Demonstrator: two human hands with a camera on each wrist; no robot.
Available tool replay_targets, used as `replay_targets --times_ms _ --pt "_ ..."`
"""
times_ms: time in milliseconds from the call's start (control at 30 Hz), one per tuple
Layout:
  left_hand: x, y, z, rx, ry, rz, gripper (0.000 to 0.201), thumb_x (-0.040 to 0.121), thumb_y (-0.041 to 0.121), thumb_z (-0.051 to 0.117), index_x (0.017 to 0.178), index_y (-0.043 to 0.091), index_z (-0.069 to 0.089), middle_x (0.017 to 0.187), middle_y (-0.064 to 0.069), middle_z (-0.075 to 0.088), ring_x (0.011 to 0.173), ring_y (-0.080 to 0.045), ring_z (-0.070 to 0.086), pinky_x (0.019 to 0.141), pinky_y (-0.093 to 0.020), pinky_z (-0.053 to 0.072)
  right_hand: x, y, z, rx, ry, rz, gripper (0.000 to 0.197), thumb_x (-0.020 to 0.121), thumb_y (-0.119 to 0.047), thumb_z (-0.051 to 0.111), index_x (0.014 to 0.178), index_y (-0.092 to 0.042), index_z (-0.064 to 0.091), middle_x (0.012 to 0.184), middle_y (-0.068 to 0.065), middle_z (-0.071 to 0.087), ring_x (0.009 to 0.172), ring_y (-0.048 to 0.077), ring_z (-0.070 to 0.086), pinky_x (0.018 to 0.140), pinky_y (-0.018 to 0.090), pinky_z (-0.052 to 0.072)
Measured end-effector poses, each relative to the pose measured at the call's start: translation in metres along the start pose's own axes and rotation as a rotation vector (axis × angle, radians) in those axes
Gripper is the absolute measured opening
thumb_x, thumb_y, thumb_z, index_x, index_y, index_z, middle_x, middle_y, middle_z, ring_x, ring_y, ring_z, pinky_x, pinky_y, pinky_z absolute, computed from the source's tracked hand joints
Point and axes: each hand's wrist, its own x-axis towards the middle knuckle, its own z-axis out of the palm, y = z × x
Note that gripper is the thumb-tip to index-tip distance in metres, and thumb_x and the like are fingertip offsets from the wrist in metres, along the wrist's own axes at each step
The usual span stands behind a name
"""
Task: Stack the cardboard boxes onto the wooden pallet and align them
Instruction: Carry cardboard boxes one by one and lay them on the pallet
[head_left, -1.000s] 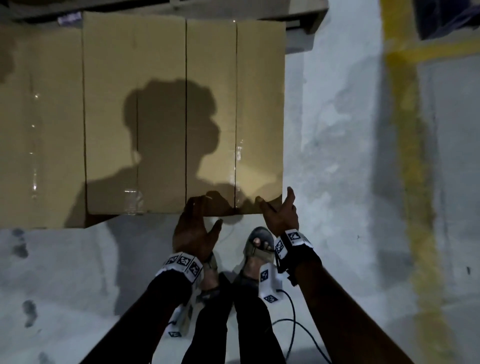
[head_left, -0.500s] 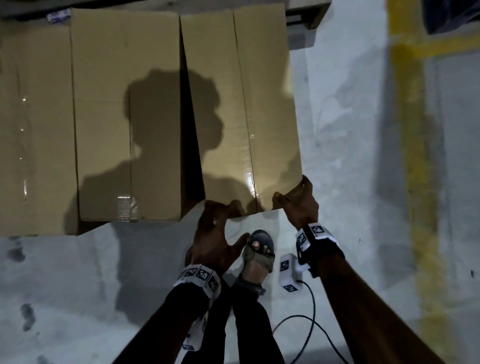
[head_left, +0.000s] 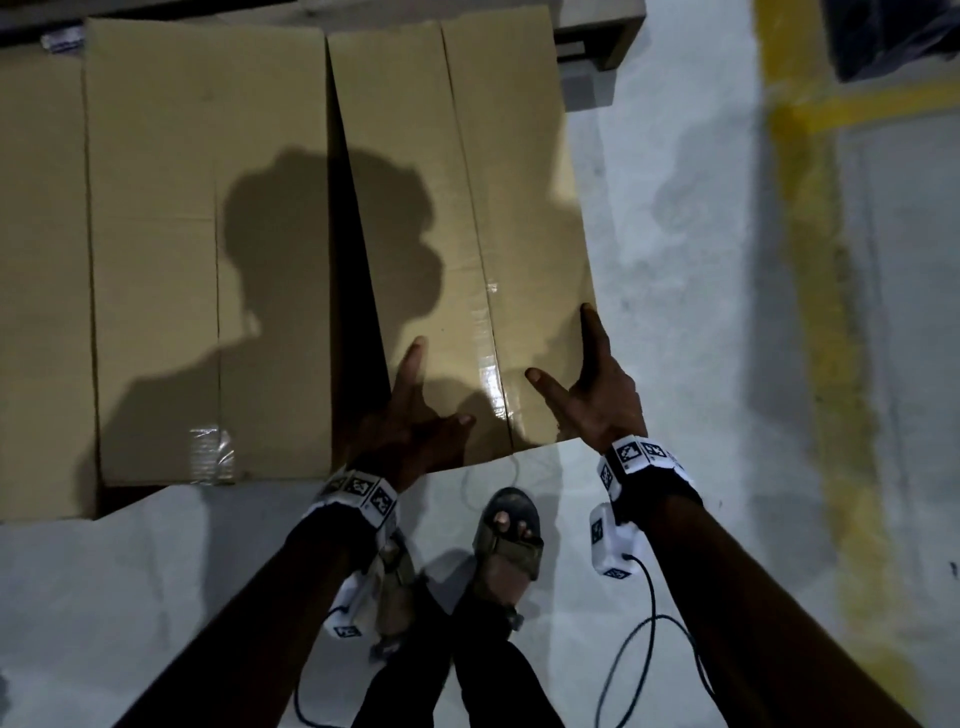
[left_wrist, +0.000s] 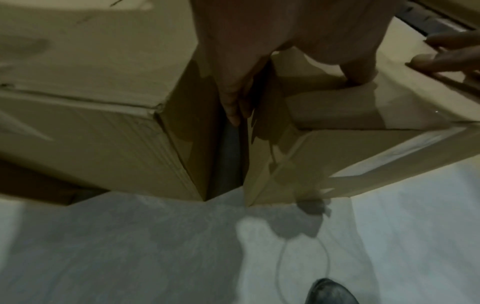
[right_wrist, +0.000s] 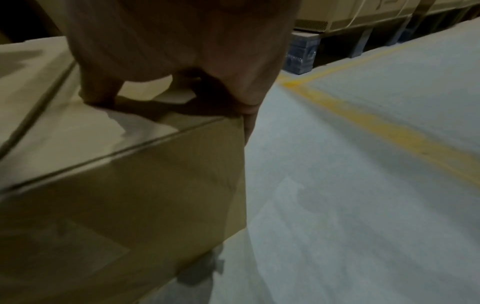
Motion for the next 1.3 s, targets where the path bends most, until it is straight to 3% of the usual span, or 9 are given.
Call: replay_targets --times_ms 100,233,367,433,567,700,833,1067,1300 --pt "0.003 0.006 0.007 -0.008 0.029 -0.032 0.112 0.076 0.069 0.078 0.145 0.075 -0.011 0.108 0.005 0.064 0.096 -0.025 0.065 0.091 -0.034 0.045 -0.001 0.002 0.007 0.000 0.072 -0.034 0.108 0.077 -0.076 0.071 0.158 -0.054 0.004 0.151 0.000 0.054 0.129 0.035 0.057 0.104 0.046 0.050" --pt "-0.003 0.000 0.007 -0.046 0.046 0.017 0.116 0.063 0.083 0.076 0.145 0.077 -0.006 0.129 -0.016 0.067 0.102 -0.029 0.070 0.097 -0.048 0.054 -0.009 -0.002 0.006 -0.075 0.064 -0.075 0.112 0.075 -0.083 0.067 0.160 -0.049 0.003 0.152 0.001 0.054 0.130 0.035 0.057 0.103 0.047 0.048" --pt "-0.023 0.024 -0.008 0.085 0.149 0.062 0.118 0.056 0.096 0.063 0.152 0.067 0.002 0.079 -0.012 0.072 0.074 -0.028 0.068 0.080 -0.045 0.058 -0.027 -0.014 -0.008 -0.139 0.098 -0.069 0.108 0.074 -0.087 0.063 0.159 -0.052 0.007 0.145 0.003 0.060 0.124 0.036 0.060 0.099 0.046 0.050" --pt "-0.039 0.040 -0.018 0.049 0.186 0.094 0.117 0.052 0.098 0.064 0.152 0.068 0.010 0.103 -0.013 0.075 0.078 -0.026 0.071 0.082 -0.046 0.060 -0.040 -0.024 -0.024 -0.164 0.118 -0.061 0.108 0.073 -0.090 0.060 0.159 -0.050 0.009 0.144 0.002 0.061 0.118 0.037 0.064 0.095 0.045 0.052" --pt "-0.077 0.073 -0.039 0.111 0.166 0.149 0.114 0.057 0.091 0.069 0.152 0.069 0.011 0.157 -0.014 0.047 0.131 -0.039 0.056 0.109 -0.044 0.048 -0.077 -0.046 -0.068 -0.212 0.144 -0.048 0.109 0.070 -0.094 0.056 0.159 -0.049 0.013 0.123 0.006 0.072 0.101 0.038 0.070 0.085 0.042 0.058" --pt "-0.138 0.119 -0.064 0.086 0.145 0.172 0.117 0.060 0.082 0.078 0.155 0.064 0.012 0.156 -0.011 0.049 0.134 -0.036 0.056 0.110 -0.043 0.048 -0.131 -0.078 -0.127 -0.212 0.181 -0.061 0.110 0.068 -0.097 0.055 0.158 -0.049 0.016 0.108 0.010 0.075 0.096 0.037 0.071 0.083 0.042 0.058" --pt "-0.215 0.175 -0.099 0.085 0.195 0.282 0.121 0.059 0.083 0.076 0.160 0.053 0.018 0.158 0.008 0.048 0.137 -0.029 0.055 0.114 -0.040 0.045 -0.194 -0.125 -0.196 -0.198 0.217 -0.091 0.110 0.068 -0.096 0.057 0.158 -0.048 0.017 0.116 0.007 0.074 0.102 0.036 0.069 0.087 0.042 0.056" --pt "-0.364 0.266 -0.182 0.103 0.304 0.386 0.126 0.055 0.089 0.074 0.161 0.050 0.017 0.151 0.001 0.056 0.136 -0.024 0.055 0.110 -0.031 0.046 -0.321 -0.218 -0.310 -0.171 0.324 -0.216 0.114 0.067 -0.099 0.055 0.160 -0.048 0.012 0.117 0.005 0.074 0.097 0.032 0.071 0.086 0.042 0.057" --pt "-0.509 0.325 -0.269 -0.005 0.407 0.447 0.121 0.058 0.068 0.089 0.155 0.063 0.017 0.155 0.003 0.052 0.137 -0.029 0.054 0.115 -0.037 0.041 -0.441 -0.310 -0.395 -0.180 0.426 -0.398 0.115 0.068 -0.094 0.062 0.161 -0.045 0.014 0.123 0.005 0.071 0.103 0.032 0.069 0.087 0.040 0.053"
